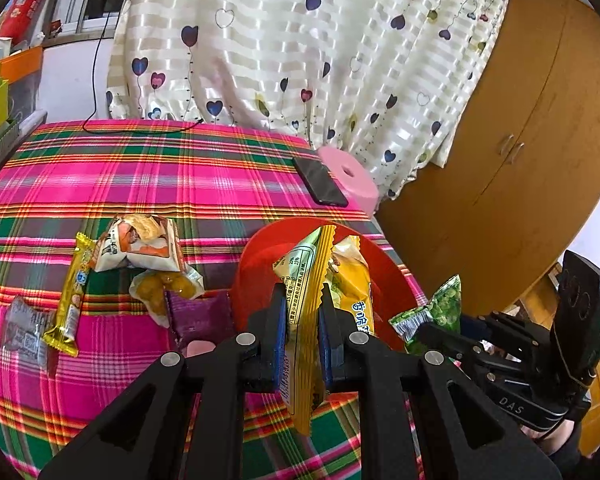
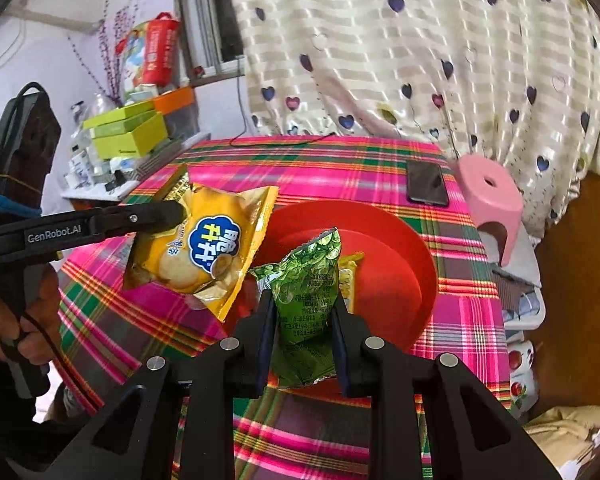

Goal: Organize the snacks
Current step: 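Carry the green bag and yellow wafer bar toward the red basket with both tools, then open the left tool to drop the wafer bar while the right tool drops the green bag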

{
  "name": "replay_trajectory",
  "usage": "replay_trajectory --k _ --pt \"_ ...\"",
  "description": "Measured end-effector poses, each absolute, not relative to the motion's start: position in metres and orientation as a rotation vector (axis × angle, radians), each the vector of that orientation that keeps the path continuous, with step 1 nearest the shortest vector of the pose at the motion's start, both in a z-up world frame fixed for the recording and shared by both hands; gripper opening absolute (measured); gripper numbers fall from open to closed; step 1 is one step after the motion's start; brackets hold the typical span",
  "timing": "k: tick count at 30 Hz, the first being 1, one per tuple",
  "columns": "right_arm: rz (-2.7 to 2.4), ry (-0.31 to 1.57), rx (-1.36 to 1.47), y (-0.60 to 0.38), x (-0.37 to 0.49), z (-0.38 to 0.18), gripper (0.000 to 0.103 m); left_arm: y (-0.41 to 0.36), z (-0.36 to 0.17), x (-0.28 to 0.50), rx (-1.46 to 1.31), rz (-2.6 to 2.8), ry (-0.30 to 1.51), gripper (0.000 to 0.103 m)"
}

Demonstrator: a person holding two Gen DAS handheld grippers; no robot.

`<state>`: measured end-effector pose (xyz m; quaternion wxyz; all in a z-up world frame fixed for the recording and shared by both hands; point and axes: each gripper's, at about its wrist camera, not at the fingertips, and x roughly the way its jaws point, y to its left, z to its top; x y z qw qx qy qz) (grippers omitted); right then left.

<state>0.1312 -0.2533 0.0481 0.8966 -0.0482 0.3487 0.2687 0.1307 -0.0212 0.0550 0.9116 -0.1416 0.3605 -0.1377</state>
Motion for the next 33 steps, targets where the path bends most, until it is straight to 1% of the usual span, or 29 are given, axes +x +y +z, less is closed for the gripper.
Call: replay_trajectory --k 24,27,31,32,33 --pt "0.484 0.83 -0.029 -0.269 0.204 0.01 0.024 -0.034 0.033 0.187 -0.222 -0.209 0.798 0.015" --pt "0.486 0.832 -0.032 -0.268 0.208 0.01 0.028 -0.036 0.033 0.191 -0.201 -0.203 0.8 0.015" --pt "0.465 0.826 -0.036 -0.27 0.212 0.009 0.038 -0.036 0.032 0.199 -0.194 -0.202 0.801 0.016" --pt "0.458 0.824 -0.036 -0.271 0.212 0.01 0.041 -0.035 0.033 0.2 -0.194 -0.201 0.802 0.018" --pt "0.453 0.822 -0.035 -0.273 0.213 0.01 0.042 -0.034 0.033 0.201 -0.199 -0.202 0.8 0.023"
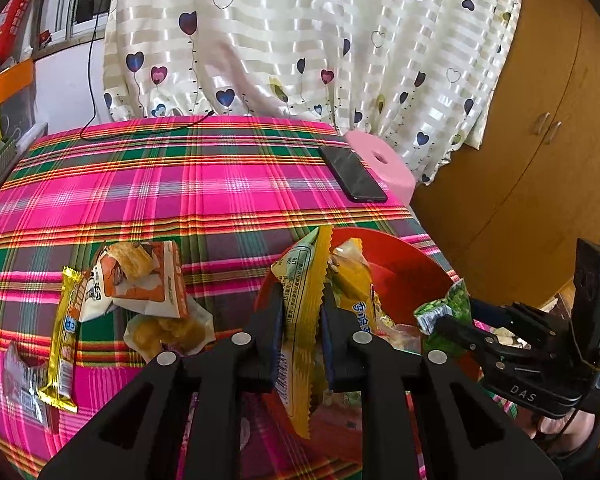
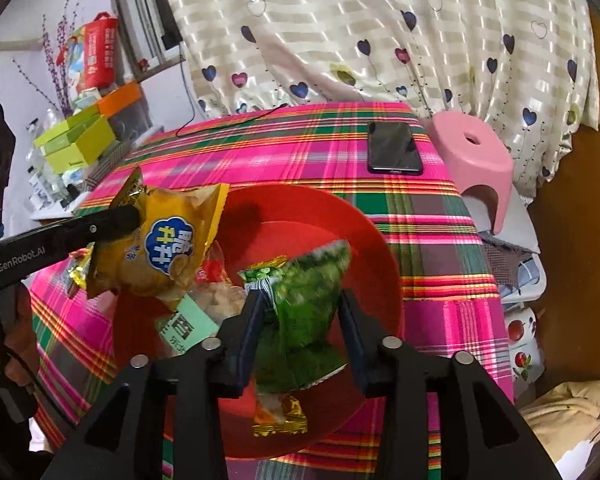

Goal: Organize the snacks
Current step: 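Open the left tool to drop the wafer bar while the right tool drops the green bag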

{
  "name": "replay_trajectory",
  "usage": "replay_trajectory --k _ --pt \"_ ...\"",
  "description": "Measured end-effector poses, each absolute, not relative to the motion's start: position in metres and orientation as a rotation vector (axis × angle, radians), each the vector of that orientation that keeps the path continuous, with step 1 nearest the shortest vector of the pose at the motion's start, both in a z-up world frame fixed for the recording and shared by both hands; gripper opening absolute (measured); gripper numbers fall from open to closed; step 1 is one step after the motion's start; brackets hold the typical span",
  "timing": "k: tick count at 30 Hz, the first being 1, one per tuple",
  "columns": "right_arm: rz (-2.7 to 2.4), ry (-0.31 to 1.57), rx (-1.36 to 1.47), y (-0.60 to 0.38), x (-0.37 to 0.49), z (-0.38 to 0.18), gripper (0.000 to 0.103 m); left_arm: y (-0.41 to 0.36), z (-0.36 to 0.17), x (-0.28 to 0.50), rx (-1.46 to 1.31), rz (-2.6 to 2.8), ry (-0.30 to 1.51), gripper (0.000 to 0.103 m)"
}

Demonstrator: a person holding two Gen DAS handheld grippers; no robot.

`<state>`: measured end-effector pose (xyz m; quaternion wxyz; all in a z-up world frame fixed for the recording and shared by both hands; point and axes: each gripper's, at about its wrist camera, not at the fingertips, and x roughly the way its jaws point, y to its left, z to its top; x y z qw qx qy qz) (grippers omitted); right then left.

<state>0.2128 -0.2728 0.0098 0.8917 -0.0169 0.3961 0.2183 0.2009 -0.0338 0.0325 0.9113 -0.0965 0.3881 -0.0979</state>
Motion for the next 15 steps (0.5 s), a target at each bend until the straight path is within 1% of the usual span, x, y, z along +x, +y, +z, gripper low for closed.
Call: replay_trajectory --k 1,3,6,15 --pt "0.451 0.821 -0.033 -0.2739 0.2136 0.0102 0.043 -0.033 0.0328 0.2013 -0.203 -0.201 0.8 0.026" --pt "0.447 0.814 -0.034 -0.2751 0.2137 0.0114 0.046 -0.0298 0.0325 0.2024 -0.222 -0.204 0.8 0.038" --pt "0.449 0.805 -0.028 -0.276 0.2137 0.0131 0.046 -0.0276 0.0341 0.2007 -0.236 -0.222 0.786 0.045" --pt "0.477 0.8 -0.01 -0.273 0.2078 0.0157 0.046 -0.0265 0.0364 0.1934 -0.23 -0.234 0.773 0.045"
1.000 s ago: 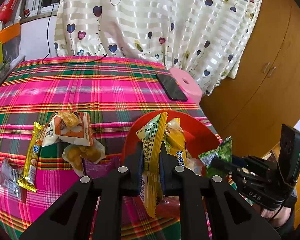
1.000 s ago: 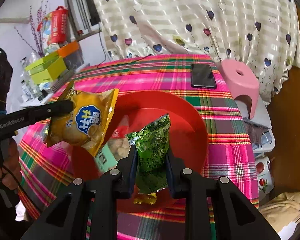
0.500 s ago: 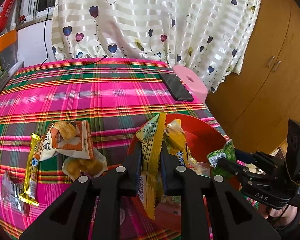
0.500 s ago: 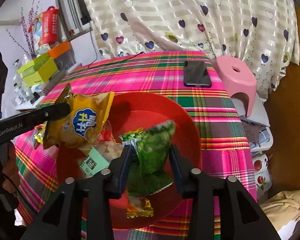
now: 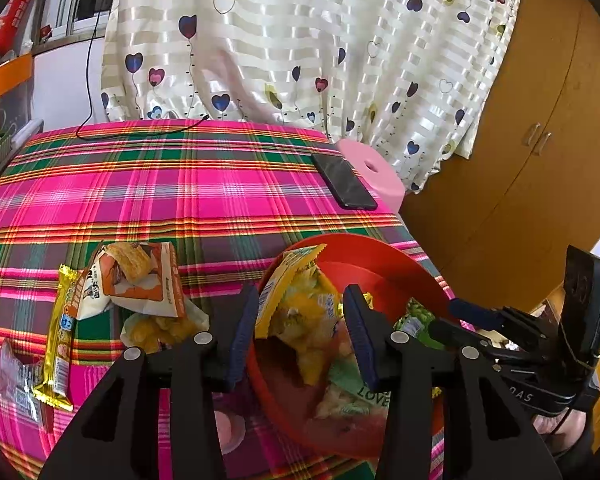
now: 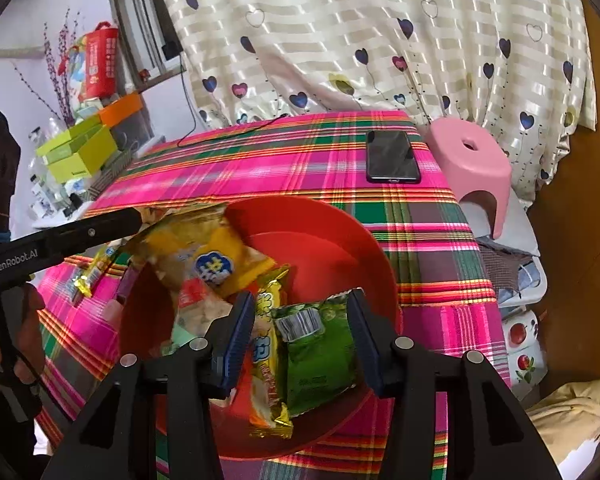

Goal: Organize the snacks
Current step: 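Open the left tool to drop the wafer bar while the right tool drops the green bag, then move the left tool to the grey printed bag while the right tool approaches the gold wafer bar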

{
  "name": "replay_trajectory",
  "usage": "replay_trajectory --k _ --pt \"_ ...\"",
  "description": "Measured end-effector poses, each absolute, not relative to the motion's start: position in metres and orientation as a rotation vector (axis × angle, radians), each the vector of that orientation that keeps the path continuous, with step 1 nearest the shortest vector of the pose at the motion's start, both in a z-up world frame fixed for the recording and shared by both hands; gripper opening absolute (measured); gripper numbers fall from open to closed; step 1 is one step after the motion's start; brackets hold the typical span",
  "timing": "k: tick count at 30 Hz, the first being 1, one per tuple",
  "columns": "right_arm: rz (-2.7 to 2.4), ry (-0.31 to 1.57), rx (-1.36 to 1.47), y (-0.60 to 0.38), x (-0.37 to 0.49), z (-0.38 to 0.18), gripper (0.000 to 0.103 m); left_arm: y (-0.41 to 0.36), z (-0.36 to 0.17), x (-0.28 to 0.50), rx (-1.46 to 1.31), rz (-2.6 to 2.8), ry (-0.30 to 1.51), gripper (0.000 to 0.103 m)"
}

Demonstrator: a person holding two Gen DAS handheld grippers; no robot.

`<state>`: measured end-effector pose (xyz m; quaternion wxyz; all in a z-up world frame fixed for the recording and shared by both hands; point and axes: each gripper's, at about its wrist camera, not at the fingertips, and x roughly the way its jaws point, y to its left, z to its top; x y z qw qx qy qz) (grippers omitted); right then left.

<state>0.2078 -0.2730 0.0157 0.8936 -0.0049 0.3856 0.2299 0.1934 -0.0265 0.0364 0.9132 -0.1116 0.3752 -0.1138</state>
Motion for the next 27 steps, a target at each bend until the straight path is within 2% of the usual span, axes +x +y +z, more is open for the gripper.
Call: replay_trajectory --k 4,8,27 --pt "0.495 0.793 -0.007 -0.27 0.202 0.019 0.046 -0.023 0.036 0.186 -0.205 -0.212 0.767 0.045" --pt "0.517 0.787 -0.024 -0.265 0.194 0.022 0.04 -0.02 0.034 0.175 -0.189 -0.196 0.765 0.045" --pt "0.599 0.806 -0.047 -0.232 0.157 0.027 0.04 0.038 0.011 0.109 -0.217 -0.021 0.795 0.045"
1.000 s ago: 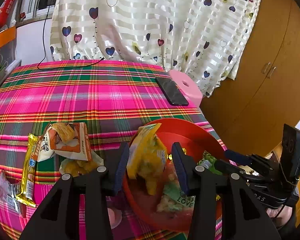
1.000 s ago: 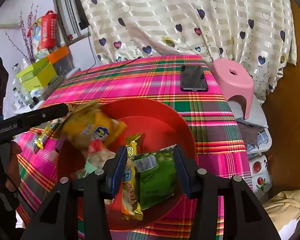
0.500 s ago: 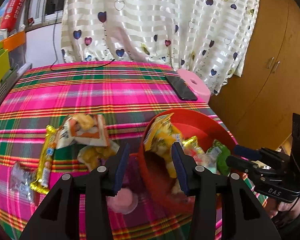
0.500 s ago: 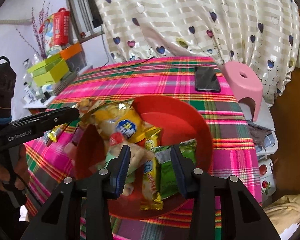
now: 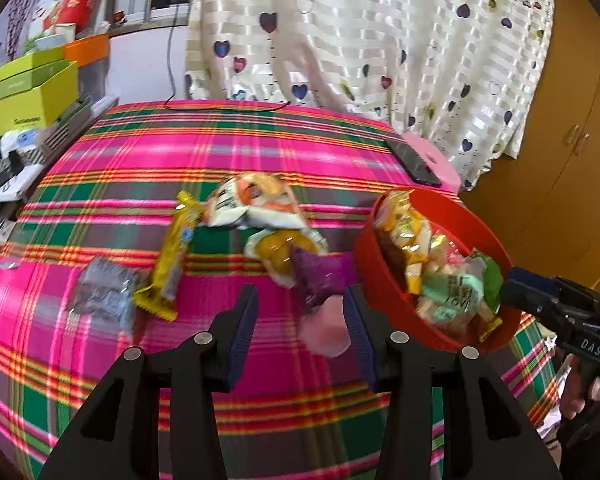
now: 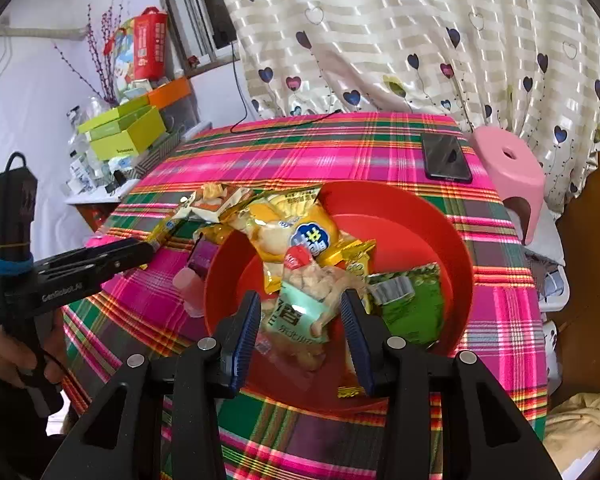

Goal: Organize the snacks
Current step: 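Move the left tool to the grey printed bag while the right tool approaches the gold wafer bar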

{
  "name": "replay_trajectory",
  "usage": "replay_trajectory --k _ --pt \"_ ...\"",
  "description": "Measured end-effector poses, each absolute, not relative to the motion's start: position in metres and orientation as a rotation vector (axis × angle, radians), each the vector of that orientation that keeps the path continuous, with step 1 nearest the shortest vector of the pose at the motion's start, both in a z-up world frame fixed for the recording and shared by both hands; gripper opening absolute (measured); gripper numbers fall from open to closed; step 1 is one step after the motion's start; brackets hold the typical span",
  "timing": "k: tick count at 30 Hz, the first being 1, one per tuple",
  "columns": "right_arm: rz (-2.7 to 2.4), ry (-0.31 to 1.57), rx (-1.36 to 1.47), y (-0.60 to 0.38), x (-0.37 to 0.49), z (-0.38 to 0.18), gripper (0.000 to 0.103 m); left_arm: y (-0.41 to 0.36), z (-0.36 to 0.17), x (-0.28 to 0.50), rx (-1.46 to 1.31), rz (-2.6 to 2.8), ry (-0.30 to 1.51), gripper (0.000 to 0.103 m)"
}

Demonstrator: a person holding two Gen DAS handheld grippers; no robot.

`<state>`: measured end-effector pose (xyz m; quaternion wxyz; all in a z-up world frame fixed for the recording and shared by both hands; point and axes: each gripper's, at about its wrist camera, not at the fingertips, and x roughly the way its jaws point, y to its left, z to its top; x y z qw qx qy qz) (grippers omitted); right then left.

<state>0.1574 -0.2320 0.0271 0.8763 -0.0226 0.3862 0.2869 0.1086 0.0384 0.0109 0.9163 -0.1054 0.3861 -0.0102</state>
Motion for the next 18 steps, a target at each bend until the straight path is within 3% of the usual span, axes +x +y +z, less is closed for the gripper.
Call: replay_trajectory --k 18 --pt "0.665 0.801 -0.086 -0.206 0.145 0.034 0.046 0.1 0.002 0.075 -0.309 0.136 0.791 0.045"
